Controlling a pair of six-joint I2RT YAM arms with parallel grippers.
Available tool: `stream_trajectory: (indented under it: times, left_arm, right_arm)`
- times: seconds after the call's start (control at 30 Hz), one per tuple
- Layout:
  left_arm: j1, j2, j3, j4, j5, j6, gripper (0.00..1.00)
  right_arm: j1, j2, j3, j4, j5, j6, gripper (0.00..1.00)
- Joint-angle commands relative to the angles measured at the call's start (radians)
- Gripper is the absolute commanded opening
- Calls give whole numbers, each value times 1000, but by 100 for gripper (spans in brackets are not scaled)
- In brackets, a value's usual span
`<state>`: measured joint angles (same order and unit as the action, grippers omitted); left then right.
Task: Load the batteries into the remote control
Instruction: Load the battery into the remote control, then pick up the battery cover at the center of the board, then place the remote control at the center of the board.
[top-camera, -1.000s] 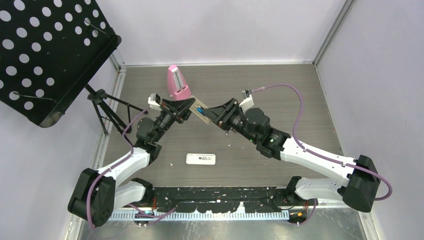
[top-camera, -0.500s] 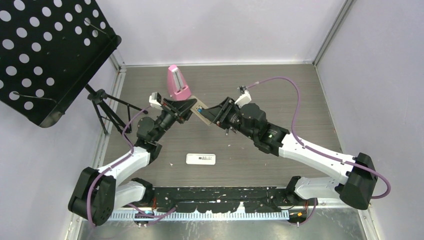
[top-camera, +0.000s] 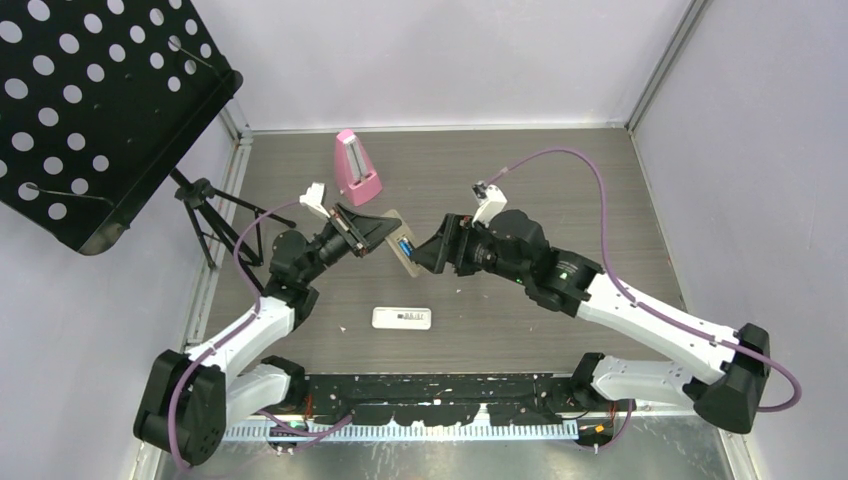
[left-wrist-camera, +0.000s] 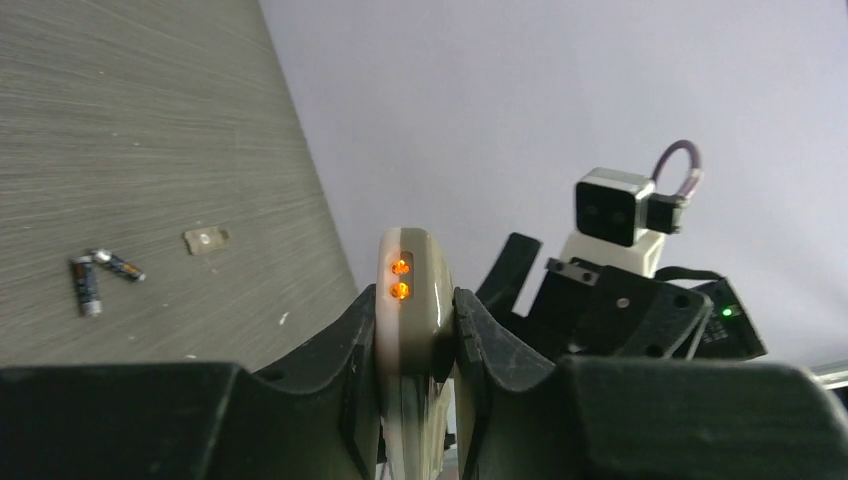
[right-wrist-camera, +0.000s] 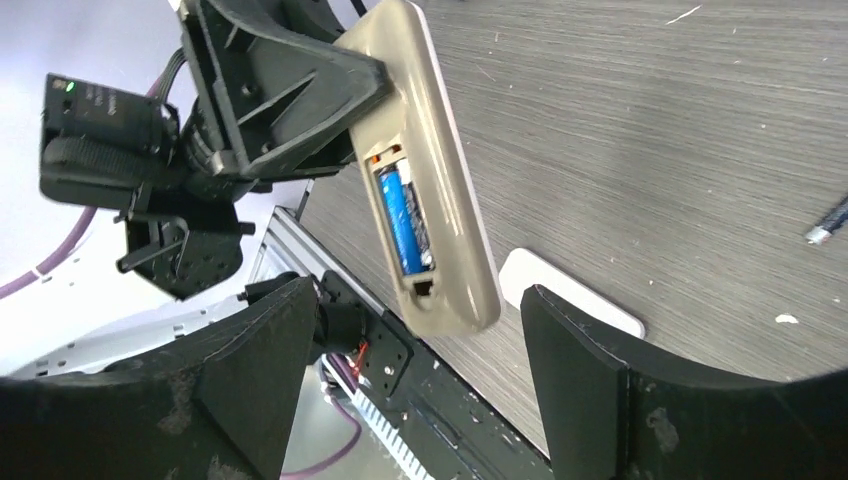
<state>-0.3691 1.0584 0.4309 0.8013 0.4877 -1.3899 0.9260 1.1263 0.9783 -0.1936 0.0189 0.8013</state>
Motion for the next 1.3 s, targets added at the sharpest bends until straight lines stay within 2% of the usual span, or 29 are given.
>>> stream_trajectory:
  times: [0.0,0.23,0.33,0.53,0.67,0.87,1.07,1.27]
  left_arm:
    - [31,-33,32,-35,80,150,0]
    - [39,-54,23,-119,40,233,0]
    - [39,-53,11,-136,-14,261,0]
    - [37,3,28,-96,-73,261,0]
    - [38,27,29,-87,-72,264,0]
    - [30,49,-22,-85,-120,267,0]
    - [-83,124,-23,-138,-328,308,0]
    - [-132,283,-20,-16,-506,310,0]
  right_arm:
    - [-24,-90,45,-65,-7,-84,80]
    - [-120,-104,49,-241,124,-71,75]
    - [-236,-58,55,-353,180,-24,69]
    - [-390,130,43,-424,281,-31,48]
    - [-464,267,48,-423,354,-102,40]
    - [-548,404,40,-380,360,-181,36]
    - [-588,469,24,-342,343,-214,36]
    - [-605,521,6,-278,295,-238,32]
